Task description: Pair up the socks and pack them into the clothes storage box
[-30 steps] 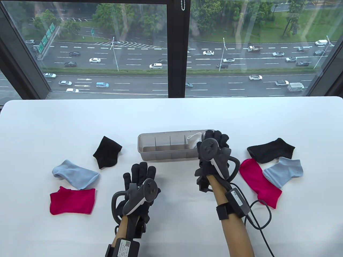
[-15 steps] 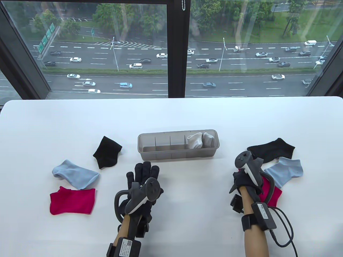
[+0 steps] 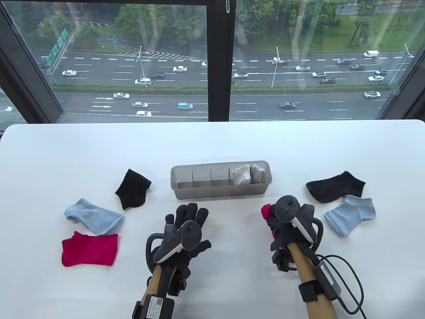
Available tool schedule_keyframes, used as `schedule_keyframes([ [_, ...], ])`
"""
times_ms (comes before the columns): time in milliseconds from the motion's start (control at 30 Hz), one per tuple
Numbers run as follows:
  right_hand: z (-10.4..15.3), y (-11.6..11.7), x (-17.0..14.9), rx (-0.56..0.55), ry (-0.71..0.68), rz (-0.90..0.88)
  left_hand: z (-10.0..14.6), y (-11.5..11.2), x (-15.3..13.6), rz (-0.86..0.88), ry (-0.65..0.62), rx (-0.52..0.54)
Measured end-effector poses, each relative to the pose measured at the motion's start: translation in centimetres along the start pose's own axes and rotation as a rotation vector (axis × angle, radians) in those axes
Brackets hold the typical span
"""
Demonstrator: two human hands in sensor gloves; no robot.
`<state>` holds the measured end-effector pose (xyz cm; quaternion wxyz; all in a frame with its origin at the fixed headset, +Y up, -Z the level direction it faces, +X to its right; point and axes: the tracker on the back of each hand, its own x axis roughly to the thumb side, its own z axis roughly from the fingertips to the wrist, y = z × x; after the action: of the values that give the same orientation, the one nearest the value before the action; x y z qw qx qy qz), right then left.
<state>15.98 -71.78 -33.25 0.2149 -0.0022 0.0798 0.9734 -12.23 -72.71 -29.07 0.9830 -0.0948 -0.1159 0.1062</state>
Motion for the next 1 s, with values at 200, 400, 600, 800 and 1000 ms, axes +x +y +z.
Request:
schedule_keyframes([
  [200,2.4,2.2,5.9,0.101,-0.37,-0.396,-0.6,-1.4,0.1,0.213,-0.125,-0.187],
  [400,3.1,4.6,7.1,0.231,-0.474,-0.535,-0.6,-0.8,-0.7,0.458,-0.118,-0.029],
  [600,3.0,5.1,6.0,0.308,-0.468,-0.448,0.5,0.0,-1.3,0.449,-0.009,0.178],
  [800,1.2,6.5,3.2,0.412,-0.312,-0.428,0.6,0.1,-2.3,0.73,-0.071,0.154],
  [1000,0.9,4.6,1.6,0.29,-0.305,-0.662,0.8,0.1,-3.8,0.767,0.04,0.205],
])
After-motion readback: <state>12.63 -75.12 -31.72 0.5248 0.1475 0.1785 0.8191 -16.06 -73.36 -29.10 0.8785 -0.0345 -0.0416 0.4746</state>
